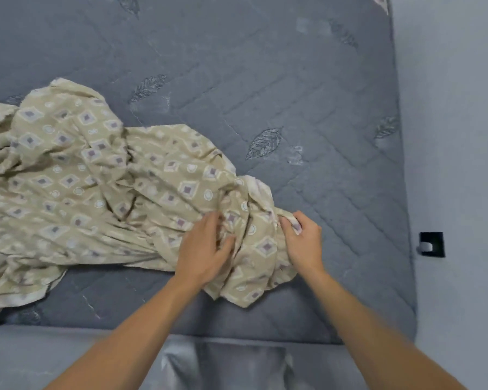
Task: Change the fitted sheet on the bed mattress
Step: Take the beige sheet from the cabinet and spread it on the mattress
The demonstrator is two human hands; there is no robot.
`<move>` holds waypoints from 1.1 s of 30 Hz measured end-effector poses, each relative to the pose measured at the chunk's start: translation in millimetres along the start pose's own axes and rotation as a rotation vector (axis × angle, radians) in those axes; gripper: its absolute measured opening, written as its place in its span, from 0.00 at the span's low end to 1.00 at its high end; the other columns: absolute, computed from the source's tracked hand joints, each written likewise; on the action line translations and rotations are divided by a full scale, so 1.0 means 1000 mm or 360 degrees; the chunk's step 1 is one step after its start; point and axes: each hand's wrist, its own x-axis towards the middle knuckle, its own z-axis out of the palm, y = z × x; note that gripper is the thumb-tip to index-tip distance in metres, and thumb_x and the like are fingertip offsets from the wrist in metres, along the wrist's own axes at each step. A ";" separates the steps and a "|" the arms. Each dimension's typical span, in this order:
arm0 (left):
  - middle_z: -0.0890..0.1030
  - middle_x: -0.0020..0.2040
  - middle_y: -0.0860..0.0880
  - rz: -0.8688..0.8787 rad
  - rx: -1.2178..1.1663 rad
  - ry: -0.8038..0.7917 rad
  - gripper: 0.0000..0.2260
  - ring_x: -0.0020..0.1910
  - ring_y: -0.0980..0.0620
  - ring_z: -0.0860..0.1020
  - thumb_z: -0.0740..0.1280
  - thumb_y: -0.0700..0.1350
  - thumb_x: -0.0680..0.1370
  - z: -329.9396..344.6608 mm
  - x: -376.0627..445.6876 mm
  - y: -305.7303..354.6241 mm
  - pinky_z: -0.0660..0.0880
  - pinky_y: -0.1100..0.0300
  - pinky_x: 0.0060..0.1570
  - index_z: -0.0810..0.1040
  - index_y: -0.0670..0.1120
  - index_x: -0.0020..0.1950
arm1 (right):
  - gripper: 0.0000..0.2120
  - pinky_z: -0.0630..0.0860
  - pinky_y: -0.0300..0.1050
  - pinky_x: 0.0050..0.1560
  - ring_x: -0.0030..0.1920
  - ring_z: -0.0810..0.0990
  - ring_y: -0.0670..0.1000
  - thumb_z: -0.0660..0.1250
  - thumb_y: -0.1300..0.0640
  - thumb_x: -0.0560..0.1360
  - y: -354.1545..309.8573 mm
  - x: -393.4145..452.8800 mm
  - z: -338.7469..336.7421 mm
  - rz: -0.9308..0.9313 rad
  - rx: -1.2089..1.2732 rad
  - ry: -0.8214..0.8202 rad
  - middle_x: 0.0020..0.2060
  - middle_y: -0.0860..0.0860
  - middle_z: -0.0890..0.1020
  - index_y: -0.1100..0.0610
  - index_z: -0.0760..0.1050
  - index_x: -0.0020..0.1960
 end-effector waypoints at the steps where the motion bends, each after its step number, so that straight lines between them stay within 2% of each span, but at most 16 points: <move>1: 0.79 0.48 0.53 -0.0017 -0.0001 -0.0008 0.17 0.47 0.49 0.78 0.65 0.59 0.81 0.010 0.004 0.016 0.74 0.49 0.46 0.69 0.51 0.65 | 0.19 0.69 0.51 0.35 0.31 0.67 0.47 0.70 0.55 0.80 0.010 0.001 -0.020 0.0017 -0.0038 0.0103 0.27 0.45 0.69 0.55 0.66 0.35; 3: 0.80 0.46 0.53 -0.0016 0.0007 -0.0069 0.19 0.45 0.50 0.79 0.64 0.61 0.81 0.026 0.013 0.043 0.76 0.50 0.45 0.69 0.52 0.66 | 0.19 0.70 0.54 0.34 0.30 0.68 0.51 0.69 0.53 0.82 0.028 0.004 -0.059 0.0023 -0.0143 0.0317 0.27 0.47 0.70 0.53 0.65 0.35; 6: 0.80 0.51 0.51 0.0070 0.0090 -0.0177 0.18 0.51 0.47 0.78 0.62 0.61 0.79 0.049 0.026 0.068 0.77 0.48 0.48 0.73 0.52 0.63 | 0.20 0.67 0.55 0.34 0.31 0.67 0.52 0.66 0.54 0.84 0.054 0.014 -0.101 -0.0031 -0.0230 0.0466 0.29 0.48 0.69 0.52 0.62 0.36; 9: 0.74 0.60 0.47 0.0180 0.0299 -0.0227 0.24 0.60 0.43 0.75 0.66 0.59 0.77 0.072 0.031 0.083 0.76 0.46 0.56 0.72 0.51 0.71 | 0.19 0.67 0.53 0.40 0.39 0.73 0.55 0.66 0.57 0.83 0.083 0.024 -0.120 -0.0022 -0.0396 0.0200 0.36 0.52 0.73 0.50 0.66 0.36; 12: 0.68 0.71 0.45 0.0359 0.0511 -0.0192 0.32 0.67 0.41 0.71 0.70 0.52 0.74 0.088 0.037 0.095 0.76 0.44 0.61 0.68 0.54 0.77 | 0.01 0.72 0.53 0.52 0.54 0.74 0.59 0.68 0.59 0.81 0.098 0.031 -0.133 -0.0066 -0.0603 0.0054 0.51 0.54 0.75 0.54 0.77 0.52; 14: 0.63 0.80 0.46 0.0467 0.0711 -0.0207 0.38 0.74 0.41 0.66 0.71 0.45 0.71 0.094 0.050 0.101 0.73 0.44 0.65 0.65 0.57 0.80 | 0.11 0.72 0.52 0.54 0.57 0.71 0.56 0.71 0.59 0.77 0.099 0.032 -0.138 -0.0222 -0.0724 0.0127 0.56 0.52 0.72 0.54 0.76 0.59; 16: 0.58 0.84 0.50 0.0575 0.0897 -0.0339 0.43 0.80 0.43 0.60 0.71 0.41 0.70 0.100 0.068 0.102 0.65 0.44 0.73 0.60 0.59 0.83 | 0.12 0.74 0.52 0.55 0.56 0.72 0.54 0.72 0.59 0.75 0.095 0.031 -0.136 -0.0552 -0.0771 0.0095 0.56 0.50 0.72 0.55 0.77 0.57; 18: 0.60 0.83 0.52 0.0635 0.1077 -0.0551 0.43 0.81 0.44 0.58 0.70 0.42 0.72 0.106 0.088 0.100 0.58 0.44 0.76 0.57 0.61 0.84 | 0.13 0.76 0.54 0.60 0.57 0.75 0.51 0.73 0.53 0.75 0.095 0.027 -0.123 -0.0643 -0.0675 -0.0249 0.55 0.47 0.75 0.54 0.78 0.58; 19: 0.65 0.79 0.53 0.0633 0.1175 -0.0652 0.41 0.79 0.45 0.60 0.71 0.45 0.74 0.108 0.096 0.099 0.59 0.45 0.74 0.57 0.61 0.83 | 0.20 0.74 0.54 0.65 0.61 0.75 0.50 0.74 0.46 0.75 0.095 0.026 -0.115 -0.0497 -0.0626 -0.0518 0.58 0.46 0.75 0.52 0.77 0.63; 21: 0.72 0.69 0.51 0.0558 0.1320 -0.0809 0.31 0.71 0.45 0.66 0.70 0.53 0.77 0.111 0.109 0.097 0.65 0.46 0.65 0.65 0.61 0.79 | 0.44 0.67 0.58 0.76 0.73 0.67 0.51 0.73 0.29 0.67 0.096 0.026 -0.098 -0.0150 -0.0647 -0.0910 0.71 0.45 0.69 0.46 0.66 0.77; 23: 0.77 0.60 0.50 0.0510 0.1255 -0.0827 0.16 0.65 0.44 0.71 0.67 0.51 0.78 0.111 0.117 0.096 0.69 0.49 0.54 0.77 0.57 0.66 | 0.58 0.61 0.63 0.79 0.79 0.59 0.58 0.70 0.20 0.60 0.094 0.027 -0.080 -0.0004 -0.0766 -0.0994 0.78 0.49 0.60 0.44 0.56 0.81; 25: 0.80 0.52 0.50 0.0539 0.1033 -0.0709 0.08 0.58 0.43 0.77 0.65 0.46 0.77 0.108 0.120 0.096 0.73 0.52 0.43 0.79 0.52 0.54 | 0.60 0.60 0.65 0.78 0.78 0.59 0.62 0.70 0.19 0.58 0.086 0.030 -0.065 0.0031 -0.0861 -0.0933 0.78 0.52 0.60 0.45 0.55 0.81; 28: 0.80 0.46 0.51 0.0558 0.0606 -0.0461 0.06 0.48 0.42 0.80 0.64 0.41 0.75 0.099 0.128 0.108 0.74 0.50 0.37 0.77 0.50 0.49 | 0.49 0.64 0.63 0.75 0.73 0.65 0.62 0.73 0.24 0.64 0.070 0.037 -0.048 0.0083 -0.0849 -0.0788 0.73 0.52 0.66 0.49 0.67 0.77; 30: 0.81 0.46 0.51 0.0562 0.0443 -0.0289 0.08 0.47 0.42 0.79 0.65 0.39 0.74 0.088 0.144 0.125 0.71 0.51 0.37 0.77 0.50 0.50 | 0.30 0.72 0.59 0.68 0.66 0.74 0.60 0.73 0.33 0.71 0.061 0.049 -0.048 0.0025 -0.0683 -0.0609 0.65 0.51 0.75 0.50 0.79 0.66; 31: 0.81 0.47 0.50 0.0575 0.0419 -0.0198 0.08 0.48 0.42 0.79 0.65 0.39 0.74 0.083 0.155 0.135 0.68 0.52 0.37 0.77 0.50 0.51 | 0.21 0.76 0.57 0.62 0.61 0.79 0.59 0.72 0.39 0.74 0.056 0.058 -0.054 0.0012 -0.0574 -0.0514 0.59 0.51 0.80 0.51 0.81 0.60; 33: 0.82 0.49 0.49 0.0591 0.0392 -0.0039 0.10 0.50 0.42 0.79 0.64 0.38 0.74 0.071 0.182 0.157 0.69 0.52 0.39 0.78 0.49 0.52 | 0.10 0.79 0.57 0.51 0.51 0.82 0.58 0.70 0.46 0.79 0.042 0.082 -0.071 0.0039 -0.0318 -0.0367 0.47 0.51 0.84 0.53 0.80 0.52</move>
